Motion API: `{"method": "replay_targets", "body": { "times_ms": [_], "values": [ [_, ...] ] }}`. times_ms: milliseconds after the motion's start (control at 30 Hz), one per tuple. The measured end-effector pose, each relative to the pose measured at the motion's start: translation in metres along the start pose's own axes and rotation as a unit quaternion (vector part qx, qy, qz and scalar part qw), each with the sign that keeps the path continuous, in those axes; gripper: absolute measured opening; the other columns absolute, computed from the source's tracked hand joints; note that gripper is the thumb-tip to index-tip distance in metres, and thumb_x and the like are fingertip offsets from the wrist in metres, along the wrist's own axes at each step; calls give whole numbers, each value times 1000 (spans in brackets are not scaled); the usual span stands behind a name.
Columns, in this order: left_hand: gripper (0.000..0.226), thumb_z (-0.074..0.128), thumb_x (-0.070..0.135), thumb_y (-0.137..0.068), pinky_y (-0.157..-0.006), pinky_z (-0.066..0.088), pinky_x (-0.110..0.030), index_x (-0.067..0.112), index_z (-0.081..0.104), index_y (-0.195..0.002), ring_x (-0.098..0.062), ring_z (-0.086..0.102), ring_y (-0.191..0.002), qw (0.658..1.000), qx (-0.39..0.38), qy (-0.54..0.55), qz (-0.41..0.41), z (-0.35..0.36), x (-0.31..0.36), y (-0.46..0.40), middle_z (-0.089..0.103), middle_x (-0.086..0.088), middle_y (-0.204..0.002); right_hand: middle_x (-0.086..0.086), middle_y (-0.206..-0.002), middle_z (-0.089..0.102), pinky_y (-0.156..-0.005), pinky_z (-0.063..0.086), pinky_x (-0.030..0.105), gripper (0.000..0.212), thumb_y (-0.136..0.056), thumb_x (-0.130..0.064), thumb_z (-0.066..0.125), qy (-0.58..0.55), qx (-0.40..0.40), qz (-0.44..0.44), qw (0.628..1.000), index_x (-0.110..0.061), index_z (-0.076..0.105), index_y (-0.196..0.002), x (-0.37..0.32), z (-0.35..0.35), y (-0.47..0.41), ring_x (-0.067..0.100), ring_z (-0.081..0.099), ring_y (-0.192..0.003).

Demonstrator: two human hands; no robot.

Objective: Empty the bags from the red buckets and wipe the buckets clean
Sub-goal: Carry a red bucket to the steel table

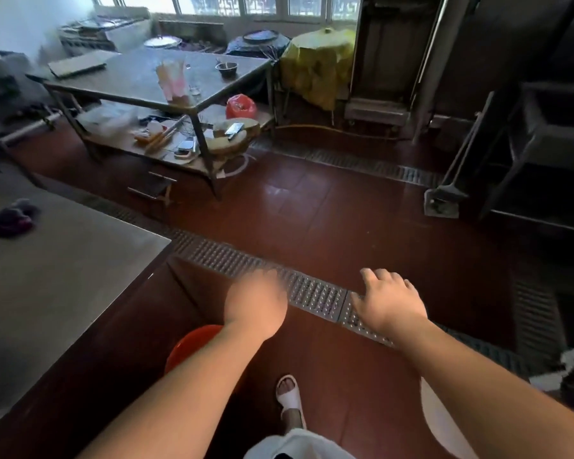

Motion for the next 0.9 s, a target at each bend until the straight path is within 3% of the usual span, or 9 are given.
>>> {"method": "replay_targets", "body": {
  "times_ms": [267,433,667,900],
  "values": [
    [52,42,51,-100,-109,39,-44,27,45,-146,-23,48,-136,999,14,7,29,-30,0,-190,53,0,-146,2,-139,52,-114,31,49,61,-90,-60,36,18,18,31,999,-29,39,-143,-9,-50,-170,27,44,-132],
    [54,43,52,-100,-110,40,-45,25,45,-148,-23,47,-138,999,21,24,5,-36,-23,-264,54,0,-147,2,-144,48,-116,30,48,63,-93,-59,35,27,-9,-1,1000,-28,34,-148,-40,-58,-259,26,41,-135],
    [65,36,54,-103,-122,29,-45,23,34,-160,-23,31,-153,989,30,66,-125,-28,-86,-342,38,-3,-165,2,-138,54,-106,40,43,64,-93,-61,35,75,3,-147,986,-26,39,-146,-111,-63,-398,25,50,-127],
    [64,40,55,-101,-114,36,-43,23,38,-157,-22,40,-145,951,31,61,-301,-26,-127,-372,44,-2,-158,1,-139,53,-108,40,43,69,-90,-64,34,61,-37,-327,942,-27,36,-148,-213,-66,-501,25,49,-128]
  ]
}}
Point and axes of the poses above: each hand's wrist, its own y-axis away from the middle knuckle, its own z-axis out of the palm, x = y × z, the point moved 4 cm from there along -y, towards the middle knuckle
